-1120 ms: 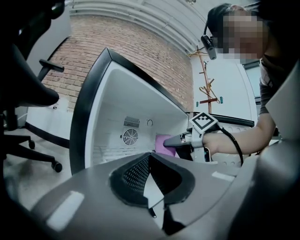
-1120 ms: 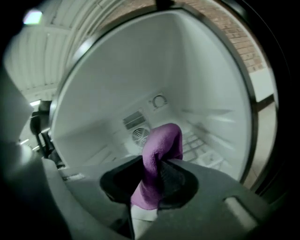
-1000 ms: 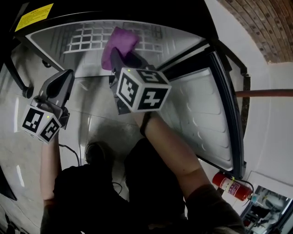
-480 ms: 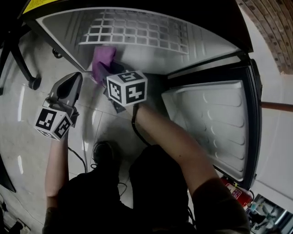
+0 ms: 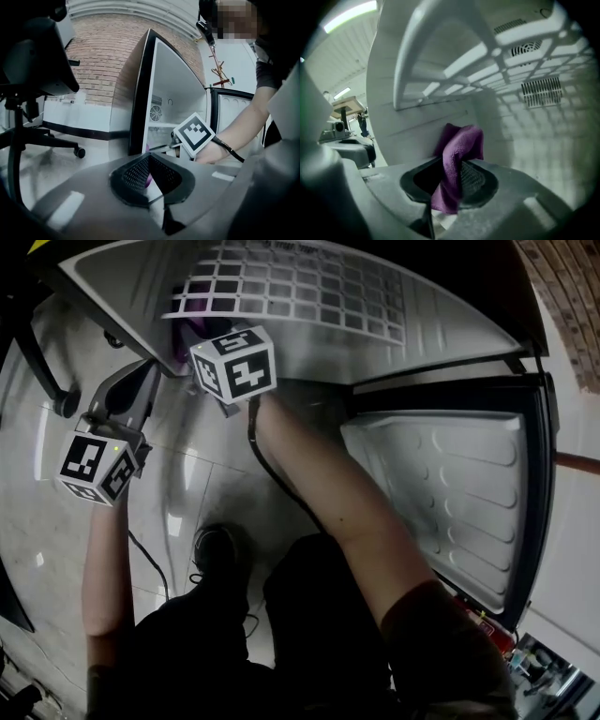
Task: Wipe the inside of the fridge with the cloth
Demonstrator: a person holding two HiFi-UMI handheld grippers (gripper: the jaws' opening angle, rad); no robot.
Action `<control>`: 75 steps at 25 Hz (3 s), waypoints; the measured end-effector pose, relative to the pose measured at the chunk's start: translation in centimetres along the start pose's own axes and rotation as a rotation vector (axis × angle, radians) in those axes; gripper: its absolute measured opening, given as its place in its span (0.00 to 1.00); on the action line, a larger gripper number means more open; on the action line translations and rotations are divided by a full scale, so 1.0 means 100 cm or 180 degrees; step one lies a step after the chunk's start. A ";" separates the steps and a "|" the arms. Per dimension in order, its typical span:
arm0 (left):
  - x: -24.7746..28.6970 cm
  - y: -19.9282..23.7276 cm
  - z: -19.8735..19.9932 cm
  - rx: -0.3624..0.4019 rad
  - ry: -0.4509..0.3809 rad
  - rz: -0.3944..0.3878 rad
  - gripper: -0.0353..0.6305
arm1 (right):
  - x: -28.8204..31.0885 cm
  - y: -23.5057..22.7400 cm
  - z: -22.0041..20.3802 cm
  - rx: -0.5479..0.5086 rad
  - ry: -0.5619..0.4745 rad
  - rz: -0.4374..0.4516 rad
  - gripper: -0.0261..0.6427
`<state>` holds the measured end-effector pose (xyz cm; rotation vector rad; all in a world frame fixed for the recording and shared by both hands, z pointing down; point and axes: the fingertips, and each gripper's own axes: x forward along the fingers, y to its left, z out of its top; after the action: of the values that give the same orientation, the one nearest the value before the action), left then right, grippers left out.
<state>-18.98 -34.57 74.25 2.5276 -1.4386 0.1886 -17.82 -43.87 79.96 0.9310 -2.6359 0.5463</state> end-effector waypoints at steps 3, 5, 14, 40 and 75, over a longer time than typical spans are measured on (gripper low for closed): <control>0.006 -0.003 -0.004 -0.0063 -0.0018 -0.0013 0.08 | 0.013 -0.011 -0.017 -0.0195 0.0323 -0.0136 0.16; 0.009 -0.008 -0.009 -0.0061 0.0019 -0.0066 0.08 | 0.018 -0.016 -0.033 -0.0343 0.0596 -0.0210 0.16; 0.019 -0.023 -0.019 -0.0076 0.0004 -0.0152 0.08 | 0.000 -0.069 -0.064 -0.1279 0.1231 -0.0822 0.16; 0.043 -0.075 -0.001 -0.0048 -0.0122 -0.0443 0.08 | -0.169 -0.207 -0.029 -0.0506 0.0999 -0.2994 0.16; 0.005 -0.079 -0.010 -0.0510 0.0173 -0.0246 0.08 | -0.135 -0.080 -0.086 0.0107 0.0876 -0.1736 0.15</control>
<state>-11.93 -30.78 74.26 2.4241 -1.2793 0.1225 -1.34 -38.58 84.33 1.4029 -2.0171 0.5303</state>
